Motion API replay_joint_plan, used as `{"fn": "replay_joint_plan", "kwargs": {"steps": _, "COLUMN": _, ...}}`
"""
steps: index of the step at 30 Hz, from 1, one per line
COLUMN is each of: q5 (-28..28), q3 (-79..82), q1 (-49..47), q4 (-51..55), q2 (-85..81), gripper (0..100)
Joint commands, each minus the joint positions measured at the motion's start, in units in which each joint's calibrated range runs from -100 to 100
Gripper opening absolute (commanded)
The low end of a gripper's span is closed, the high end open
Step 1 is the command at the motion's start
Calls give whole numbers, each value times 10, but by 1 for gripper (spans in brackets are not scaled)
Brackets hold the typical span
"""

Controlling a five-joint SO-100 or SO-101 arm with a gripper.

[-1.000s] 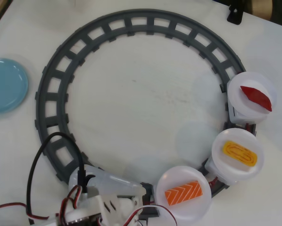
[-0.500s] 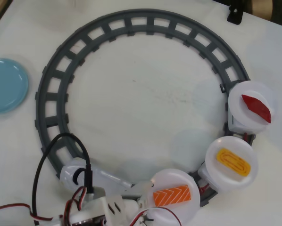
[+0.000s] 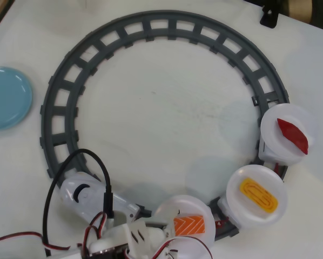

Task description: Pick up the sushi from the Shinkansen and put it on the blue dish

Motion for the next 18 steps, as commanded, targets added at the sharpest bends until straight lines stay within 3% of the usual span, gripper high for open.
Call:
{"fn": "replay_joint_plan", "kwargs": {"steps": 1, "q5": -7, "q3": -26, "q1": -3, "q4": -7, "q2": 2, "gripper": 28}}
{"fn": "replay_joint_plan", "kwargs": {"steps": 18, "q5": -56, "q3": -16, "q1": -77, "q4": -13, "q2": 45, "gripper": 28}}
